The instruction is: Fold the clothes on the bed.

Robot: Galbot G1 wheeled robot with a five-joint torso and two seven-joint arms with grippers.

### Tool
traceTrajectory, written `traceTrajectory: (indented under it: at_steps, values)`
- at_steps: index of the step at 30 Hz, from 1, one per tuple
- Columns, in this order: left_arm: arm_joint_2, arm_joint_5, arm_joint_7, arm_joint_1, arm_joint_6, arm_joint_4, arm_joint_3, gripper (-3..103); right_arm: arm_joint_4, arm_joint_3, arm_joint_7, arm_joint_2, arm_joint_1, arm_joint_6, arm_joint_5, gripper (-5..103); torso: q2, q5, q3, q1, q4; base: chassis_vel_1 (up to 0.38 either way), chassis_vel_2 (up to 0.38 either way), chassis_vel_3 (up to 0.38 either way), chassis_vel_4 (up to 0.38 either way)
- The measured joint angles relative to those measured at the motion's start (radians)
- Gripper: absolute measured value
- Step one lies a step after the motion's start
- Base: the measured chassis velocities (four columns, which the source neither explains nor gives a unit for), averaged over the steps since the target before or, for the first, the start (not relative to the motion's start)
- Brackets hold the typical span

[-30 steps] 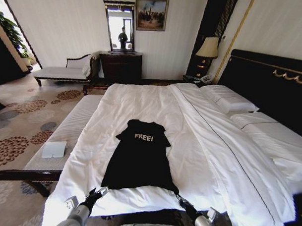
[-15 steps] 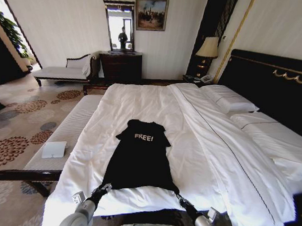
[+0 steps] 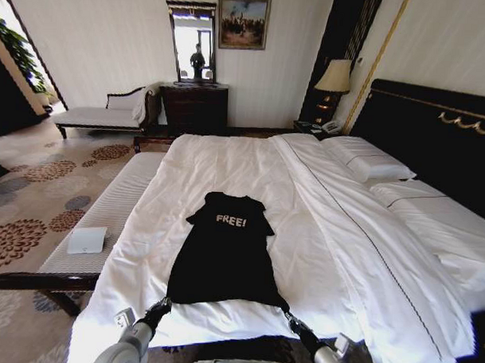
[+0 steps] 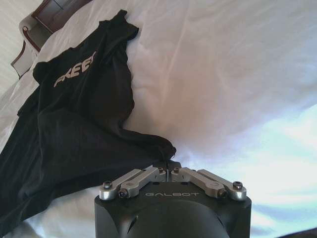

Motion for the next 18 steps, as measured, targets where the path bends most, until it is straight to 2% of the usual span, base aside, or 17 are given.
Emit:
traceTrajectory:
  at_steps: [5, 18]
  values:
    - [-0.002, -0.003, 0.013, 0.026, -0.005, -0.006, -0.022, 1, 0.008, -0.008, 0.014, 0.004, 0.000, 0.018, -0.060, 0, 0.000, 0.0000, 0.000, 0.000, 0.0000, 0.000, 0.000, 0.000, 0.000]
    - [-0.009, -0.005, 0.018, 0.037, -0.011, -0.010, -0.025, 1, 0.012, -0.016, 0.040, 0.015, -0.010, 0.066, -0.047, 0, 0.000, 0.0000, 0.000, 0.000, 0.0000, 0.006, -0.005, -0.006, 0.008]
